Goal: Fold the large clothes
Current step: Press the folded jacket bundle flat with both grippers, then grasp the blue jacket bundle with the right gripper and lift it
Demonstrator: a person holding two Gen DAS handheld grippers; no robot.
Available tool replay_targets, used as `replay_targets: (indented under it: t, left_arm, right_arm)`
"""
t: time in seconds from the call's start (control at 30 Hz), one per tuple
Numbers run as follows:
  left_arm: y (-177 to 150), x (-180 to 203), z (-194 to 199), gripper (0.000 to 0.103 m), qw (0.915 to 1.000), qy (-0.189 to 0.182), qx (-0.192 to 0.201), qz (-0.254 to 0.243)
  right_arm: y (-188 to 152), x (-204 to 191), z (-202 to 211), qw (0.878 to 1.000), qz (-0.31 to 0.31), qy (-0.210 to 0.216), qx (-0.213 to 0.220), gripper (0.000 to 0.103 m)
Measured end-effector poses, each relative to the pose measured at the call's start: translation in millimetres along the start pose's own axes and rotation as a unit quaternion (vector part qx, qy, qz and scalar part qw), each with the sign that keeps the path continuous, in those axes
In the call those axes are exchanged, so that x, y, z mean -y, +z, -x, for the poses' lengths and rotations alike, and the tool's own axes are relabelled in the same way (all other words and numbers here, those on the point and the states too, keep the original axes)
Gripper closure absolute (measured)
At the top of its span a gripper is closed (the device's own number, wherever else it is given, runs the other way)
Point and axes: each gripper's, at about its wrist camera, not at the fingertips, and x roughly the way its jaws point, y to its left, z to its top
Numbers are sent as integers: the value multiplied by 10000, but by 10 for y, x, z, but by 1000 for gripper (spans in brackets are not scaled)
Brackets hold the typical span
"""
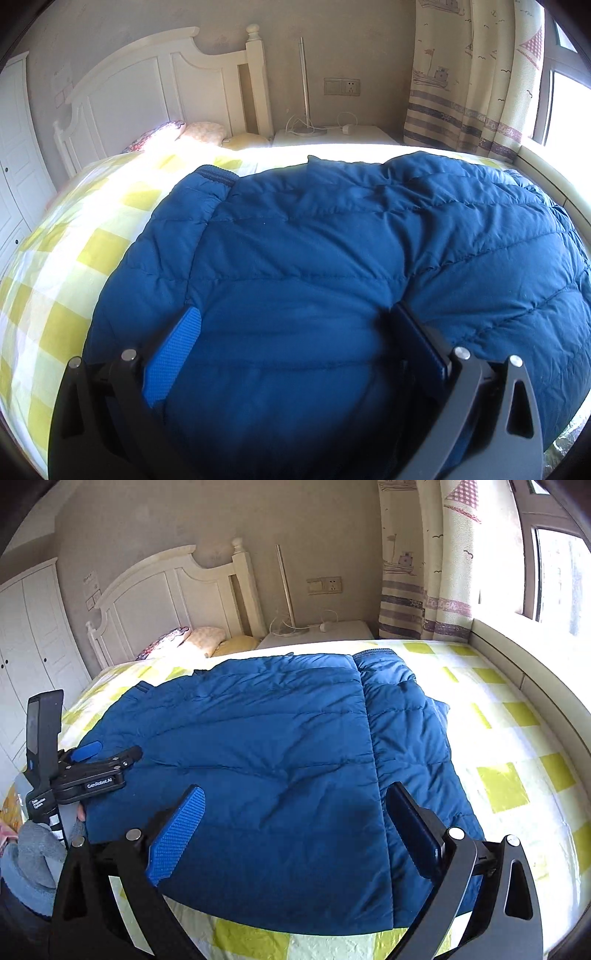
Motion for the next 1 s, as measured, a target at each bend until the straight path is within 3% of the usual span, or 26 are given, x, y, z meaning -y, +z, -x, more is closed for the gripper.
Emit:
replay_targets:
  t: [0.1,0.17,0.27,0.37,0.53,0.73,0.8,0.83,0.87,0.93,0.97,1.0]
  left_arm:
    - [-9,0,6,2,10000,-15,-3,-7]
    - [-10,0,4,2,10000,-22,-1,3]
    - [-12,13,-2,2,10000,33,-14,-33]
    - [-4,22,-15,2,10000,56,-30,-64]
    - [1,48,-30,2,9999,60,-82,-119]
    - [10,83,-52,2,9997,79,-133,-196]
    - [10,96,-51,2,9997,83,-131,-198]
    - [12,98,-53,2,9997,90,-132,-187]
    - [13,103,-56,2,9997,104,-136,-171]
    - [11,105,-50,2,9998,115,-127,-127]
    - [9,110,-46,2,9998,120,-119,-125]
    - [10,116,-42,2,9998,134,-108,-128]
  right_arm:
    - [-251,40,229,9928,-646,983,-207,8]
    - [-473,134,300,9871,-956,1171,-536,8]
    - [-728,394,377,9795,-1586,1075,-626,8]
    - [-775,616,317,9730,-2035,931,-565,7]
    - [-544,735,25,9631,-2504,921,-362,5]
    - [-225,842,-321,9374,-3463,244,291,4]
    - [-162,814,-405,9397,-3389,175,417,4]
    - [-145,812,-444,9429,-3282,303,476,17]
    - [-177,864,-457,9379,-3390,481,555,29]
    - [-310,1062,-435,9133,-3805,1185,843,60]
    - [-374,1147,-415,9003,-3970,1504,959,64]
    - [-391,1176,-380,8955,-4003,1660,1012,68]
